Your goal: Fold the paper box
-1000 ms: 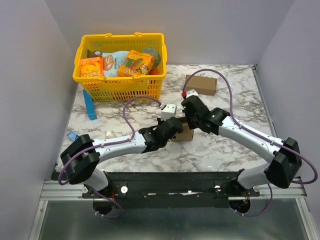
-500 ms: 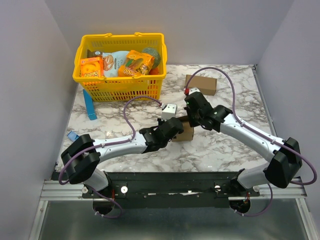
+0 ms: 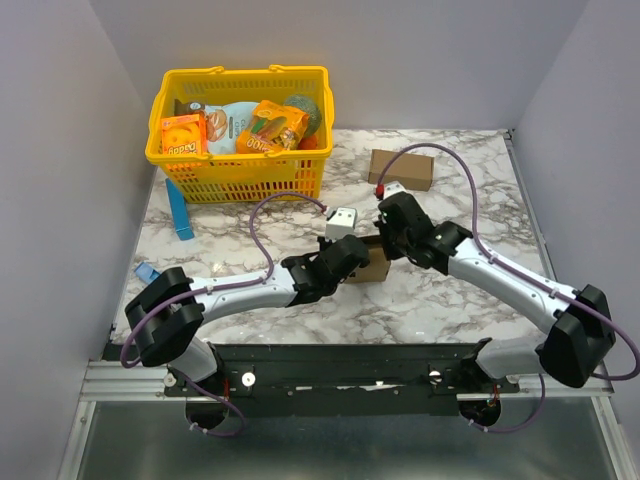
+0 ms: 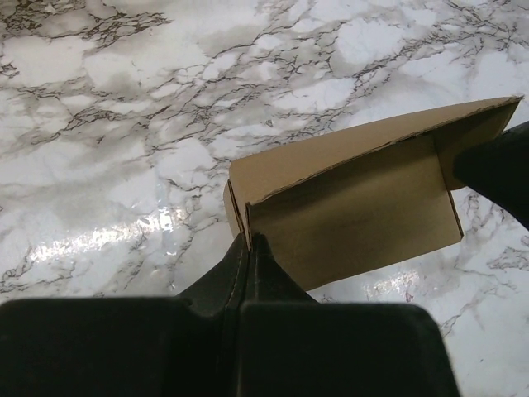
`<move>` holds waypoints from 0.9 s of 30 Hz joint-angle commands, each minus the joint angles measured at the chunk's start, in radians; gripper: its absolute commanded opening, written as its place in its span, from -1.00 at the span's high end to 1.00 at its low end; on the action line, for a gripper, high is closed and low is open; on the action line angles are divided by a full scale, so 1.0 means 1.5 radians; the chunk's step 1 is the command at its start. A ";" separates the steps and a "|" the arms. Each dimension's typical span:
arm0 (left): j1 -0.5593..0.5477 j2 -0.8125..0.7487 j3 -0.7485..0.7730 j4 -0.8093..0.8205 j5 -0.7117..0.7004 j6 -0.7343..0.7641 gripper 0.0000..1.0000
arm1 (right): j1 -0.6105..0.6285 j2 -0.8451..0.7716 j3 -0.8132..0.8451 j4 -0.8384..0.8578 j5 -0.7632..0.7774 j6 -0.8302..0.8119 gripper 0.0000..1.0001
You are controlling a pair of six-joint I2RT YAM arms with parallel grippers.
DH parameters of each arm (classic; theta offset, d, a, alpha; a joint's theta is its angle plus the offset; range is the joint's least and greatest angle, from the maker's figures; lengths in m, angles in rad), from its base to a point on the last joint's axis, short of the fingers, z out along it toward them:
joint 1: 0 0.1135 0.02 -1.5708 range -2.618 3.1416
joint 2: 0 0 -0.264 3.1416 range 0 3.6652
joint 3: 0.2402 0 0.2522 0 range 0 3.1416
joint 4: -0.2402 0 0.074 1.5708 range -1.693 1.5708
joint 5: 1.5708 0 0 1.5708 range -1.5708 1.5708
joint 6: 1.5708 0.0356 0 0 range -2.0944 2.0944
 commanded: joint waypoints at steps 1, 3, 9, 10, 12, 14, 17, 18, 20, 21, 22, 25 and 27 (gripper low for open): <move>-0.019 0.046 -0.022 -0.092 0.087 -0.012 1.00 | 0.009 -0.025 -0.080 0.071 -0.064 -0.007 0.99; -0.019 0.046 -0.022 -0.092 0.087 -0.013 1.00 | 0.010 -0.035 -0.099 0.081 -0.055 -0.012 0.99; -0.019 0.047 -0.024 -0.085 0.086 -0.015 1.00 | 0.011 -0.048 -0.153 0.111 -0.029 -0.027 0.99; -0.019 0.045 -0.024 -0.082 0.086 -0.016 1.00 | 0.012 -0.052 -0.162 0.120 -0.023 -0.028 0.99; -0.019 0.045 -0.025 -0.081 0.084 -0.015 1.00 | 0.015 -0.054 -0.183 0.126 -0.015 -0.029 0.99; -0.019 0.046 -0.025 -0.081 0.079 -0.013 1.00 | 0.016 -0.061 -0.193 0.127 -0.009 -0.028 0.99; -0.018 0.050 -0.025 -0.083 0.073 0.002 1.00 | 0.019 -0.075 -0.200 0.121 -0.009 -0.022 0.99; -0.019 0.051 -0.026 -0.081 0.071 0.006 1.00 | 0.018 -0.080 -0.199 0.118 -0.010 -0.020 0.98; -0.019 0.052 -0.028 -0.080 0.064 0.027 1.00 | 0.019 -0.090 -0.186 0.100 -0.018 -0.017 0.55; -0.020 0.053 -0.028 -0.081 0.054 0.038 1.00 | 0.019 -0.098 -0.179 0.090 -0.019 -0.009 0.37; -0.020 0.054 -0.026 -0.084 0.047 0.046 1.00 | 0.019 -0.104 -0.159 0.065 -0.017 -0.005 0.27; -0.021 0.055 -0.020 -0.101 0.017 0.081 1.00 | 0.018 -0.133 -0.126 0.017 -0.007 0.011 -0.31; -0.022 0.055 -0.016 -0.108 0.005 0.103 1.00 | 0.018 -0.156 -0.098 0.000 -0.001 0.023 -0.58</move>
